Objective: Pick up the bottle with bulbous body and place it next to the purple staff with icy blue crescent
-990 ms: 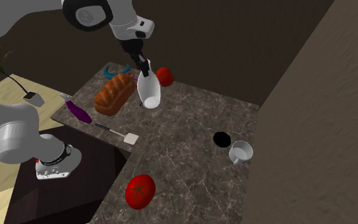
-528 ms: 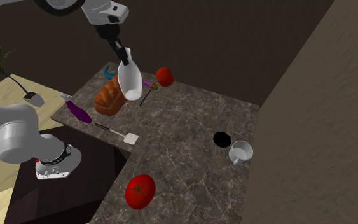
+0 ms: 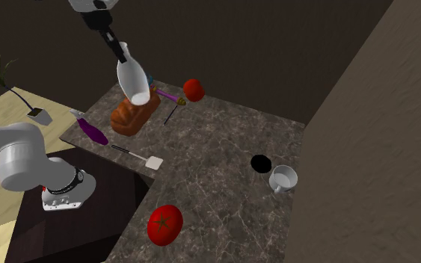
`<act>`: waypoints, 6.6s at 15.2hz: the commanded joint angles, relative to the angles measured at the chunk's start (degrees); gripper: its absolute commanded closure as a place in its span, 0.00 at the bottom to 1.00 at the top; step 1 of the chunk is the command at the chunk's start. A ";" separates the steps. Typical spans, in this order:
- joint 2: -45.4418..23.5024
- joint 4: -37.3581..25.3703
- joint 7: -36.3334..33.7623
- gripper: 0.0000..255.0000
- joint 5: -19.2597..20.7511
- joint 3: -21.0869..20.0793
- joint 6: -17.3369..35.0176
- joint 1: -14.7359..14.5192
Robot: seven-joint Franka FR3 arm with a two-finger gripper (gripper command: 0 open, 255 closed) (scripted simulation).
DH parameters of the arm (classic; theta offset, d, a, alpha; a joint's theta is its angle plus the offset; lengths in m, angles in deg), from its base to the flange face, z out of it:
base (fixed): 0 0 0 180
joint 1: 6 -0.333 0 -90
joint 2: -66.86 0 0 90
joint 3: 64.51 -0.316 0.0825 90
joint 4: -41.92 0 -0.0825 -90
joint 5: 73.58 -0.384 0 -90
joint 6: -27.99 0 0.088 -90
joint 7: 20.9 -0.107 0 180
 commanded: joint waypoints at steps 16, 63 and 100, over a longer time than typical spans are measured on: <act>0.93 -13.19 -22.67 1.00 -5.52 -16.79 -11.98 -5.06; 4.09 10.94 -33.60 1.00 -11.92 -30.42 11.37 -9.61; 2.58 21.29 -34.23 0.00 -13.76 -34.65 23.39 -9.99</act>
